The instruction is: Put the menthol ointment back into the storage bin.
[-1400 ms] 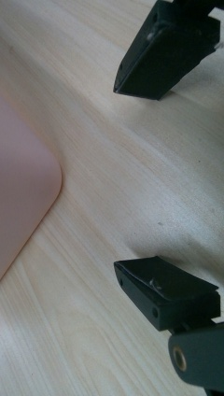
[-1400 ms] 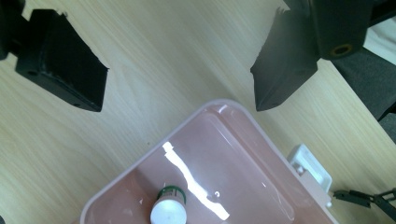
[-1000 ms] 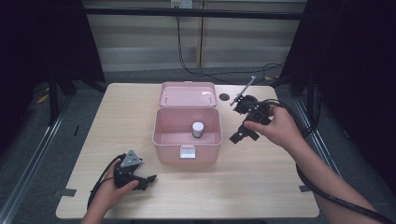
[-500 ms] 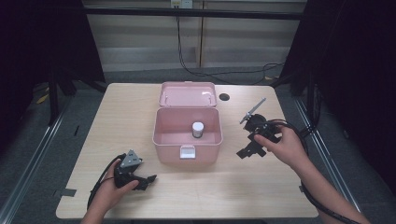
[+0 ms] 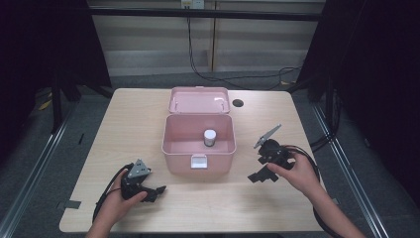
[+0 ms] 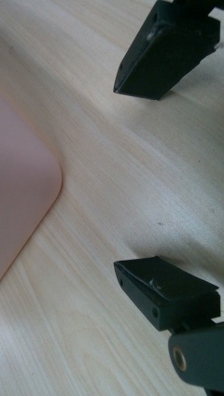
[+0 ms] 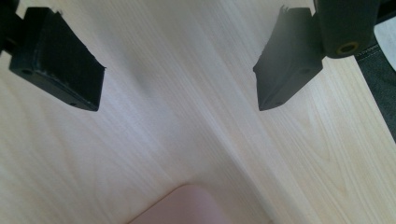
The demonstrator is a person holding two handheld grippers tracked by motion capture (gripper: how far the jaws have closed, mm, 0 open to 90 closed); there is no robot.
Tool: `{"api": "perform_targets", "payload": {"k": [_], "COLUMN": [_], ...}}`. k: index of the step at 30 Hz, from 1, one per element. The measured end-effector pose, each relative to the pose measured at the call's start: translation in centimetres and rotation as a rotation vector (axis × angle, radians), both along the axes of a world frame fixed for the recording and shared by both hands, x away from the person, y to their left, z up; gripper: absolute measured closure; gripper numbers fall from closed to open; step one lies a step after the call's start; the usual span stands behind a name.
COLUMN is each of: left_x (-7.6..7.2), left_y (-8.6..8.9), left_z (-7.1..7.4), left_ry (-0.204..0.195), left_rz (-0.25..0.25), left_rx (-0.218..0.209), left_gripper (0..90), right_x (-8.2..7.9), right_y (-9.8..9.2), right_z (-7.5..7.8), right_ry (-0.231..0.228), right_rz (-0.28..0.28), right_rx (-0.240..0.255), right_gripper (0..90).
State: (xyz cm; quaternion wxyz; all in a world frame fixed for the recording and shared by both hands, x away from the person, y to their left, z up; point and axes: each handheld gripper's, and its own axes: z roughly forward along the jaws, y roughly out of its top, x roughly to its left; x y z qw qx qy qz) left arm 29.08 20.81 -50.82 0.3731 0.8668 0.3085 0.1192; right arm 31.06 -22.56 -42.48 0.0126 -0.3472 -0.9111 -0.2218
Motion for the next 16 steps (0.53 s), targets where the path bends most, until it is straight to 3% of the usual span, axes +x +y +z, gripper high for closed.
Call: {"api": "perform_targets", "payload": {"k": [4,8,16], "left_x": [0.0,0.0,0.0], "left_y": [0.0,0.0,0.0], "left_z": [0.0,0.0,0.0], "left_ry": [-0.001,0.000,-0.001], "left_rz": [0.000,0.000,0.000], "left_rx": [0.000,0.000,0.000], "left_gripper": [12.6,12.6,12.6], "right_x": [-0.4,-0.7,-1.0], "right_y": [-0.5,-1.4,-2.1], "right_z": [-1.3,-2.2,-1.8], "right_ry": [-0.034,-0.029,-0.060], "right_rz": [0.007,-0.002,-0.028], "right_rx": [0.019,0.056,0.059], "right_gripper": [15.2,15.2,15.2]}}
